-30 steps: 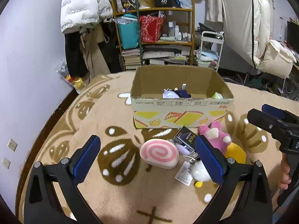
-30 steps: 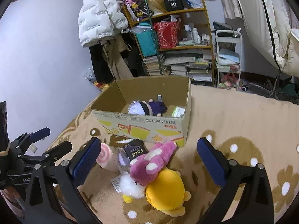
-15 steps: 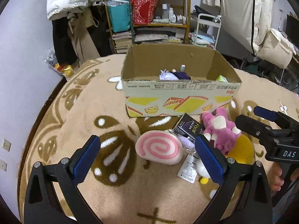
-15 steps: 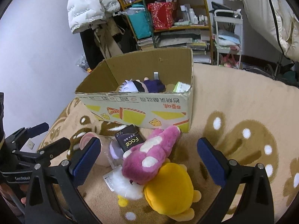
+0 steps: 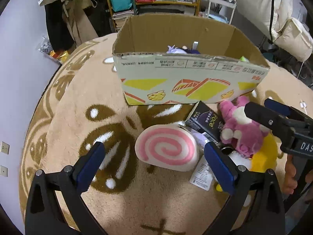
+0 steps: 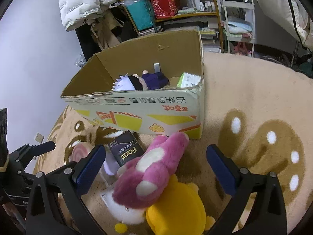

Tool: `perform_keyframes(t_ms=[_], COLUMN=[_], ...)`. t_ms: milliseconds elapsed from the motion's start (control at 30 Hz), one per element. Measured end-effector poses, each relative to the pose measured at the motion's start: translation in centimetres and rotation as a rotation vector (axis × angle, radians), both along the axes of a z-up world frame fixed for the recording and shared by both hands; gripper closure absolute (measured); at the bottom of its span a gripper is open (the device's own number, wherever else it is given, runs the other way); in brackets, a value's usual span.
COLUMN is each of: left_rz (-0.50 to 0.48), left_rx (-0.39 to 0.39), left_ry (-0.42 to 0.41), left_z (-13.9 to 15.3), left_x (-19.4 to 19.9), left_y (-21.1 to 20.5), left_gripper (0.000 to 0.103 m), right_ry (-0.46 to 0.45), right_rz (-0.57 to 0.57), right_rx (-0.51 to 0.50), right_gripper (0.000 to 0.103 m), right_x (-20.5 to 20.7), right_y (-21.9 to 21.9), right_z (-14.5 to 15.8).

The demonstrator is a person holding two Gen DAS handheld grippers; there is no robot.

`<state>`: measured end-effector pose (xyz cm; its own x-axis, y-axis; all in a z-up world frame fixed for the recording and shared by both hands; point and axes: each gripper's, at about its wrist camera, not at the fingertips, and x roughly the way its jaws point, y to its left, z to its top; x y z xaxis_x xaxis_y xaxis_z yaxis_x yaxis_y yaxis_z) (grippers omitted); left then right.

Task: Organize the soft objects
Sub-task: 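Withdraw both open tools from the box back toward the pile, then grasp the pink swirl cushion with the left tool while the right tool grasps the pink bunny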

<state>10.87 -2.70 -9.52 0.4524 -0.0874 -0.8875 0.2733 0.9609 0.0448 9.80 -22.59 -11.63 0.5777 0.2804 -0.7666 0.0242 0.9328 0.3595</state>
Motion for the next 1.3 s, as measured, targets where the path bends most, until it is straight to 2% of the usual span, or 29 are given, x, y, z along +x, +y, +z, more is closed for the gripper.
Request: perform_keyframes(t_ms=[233, 500, 567, 600, 733, 833, 933, 1000, 1033, 1167, 1300], left_rz=[-0.048, -0.036, -0.035, -0.035, -0.028, -0.018, -0.022, -0.042, -0.045, -0.022, -0.006], left_rx=[0.023, 0.059, 0.057, 0.052, 0.038, 0.034, 0.011, -0.013, -0.013, 0.002, 0.010], left_ry=[0.039, 0.095, 0.099, 0.099, 0.104, 0.109, 0.110, 0.112, 0.110, 0.097, 0.092], left_z=[-1.2, -2.9, -3.1, -3.1, -3.3, -3.5, -3.4, -3.4, -3.2, -2.9, -2.7], left_x=[0.3, 1.0, 1.1, 1.1, 1.3, 1.4, 1.4, 1.3, 1.2, 0.7, 0.1], left_y=[-1.2, -1.3, -1.3, -1.3, -1.2, -0.9, -0.9, -0.9, -1.1, -1.3, -1.1], left_gripper=[0.003, 0.003, 0.003, 0.003, 0.003, 0.003, 0.011, 0.025, 0.026, 0.042, 0.048], right_ry=[0.057, 0.118, 0.136, 0.149, 0.173, 0.170, 0.167, 0.164, 0.160, 0.128, 0.093], right_rz=[-0.015, 0.016, 0.032, 0.040, 0.083, 0.088, 0.089, 0.088, 0.086, 0.093, 0.103], right_rx=[0.017, 0.013, 0.019, 0.015, 0.049, 0.032, 0.031, 0.034, 0.035, 0.017, 0.003], right_gripper=[0.000, 0.002, 0.008, 0.016, 0.034, 0.034, 0.036, 0.039, 0.040, 0.042, 0.044], right_x=[1.2, 1.8, 1.8, 1.8, 1.7, 1.4, 1.2, 1.1, 1.0, 0.6, 0.2], right_y=[-0.5, 0.2, 0.5, 0.8, 1.3, 2.0, 2.2, 2.2, 2.2, 2.6, 3.2], right_z=[-1.9, -3.2, -3.5, -3.7, -4.2, -4.1, -4.1, -3.9, -3.8, -3.4, -2.5])
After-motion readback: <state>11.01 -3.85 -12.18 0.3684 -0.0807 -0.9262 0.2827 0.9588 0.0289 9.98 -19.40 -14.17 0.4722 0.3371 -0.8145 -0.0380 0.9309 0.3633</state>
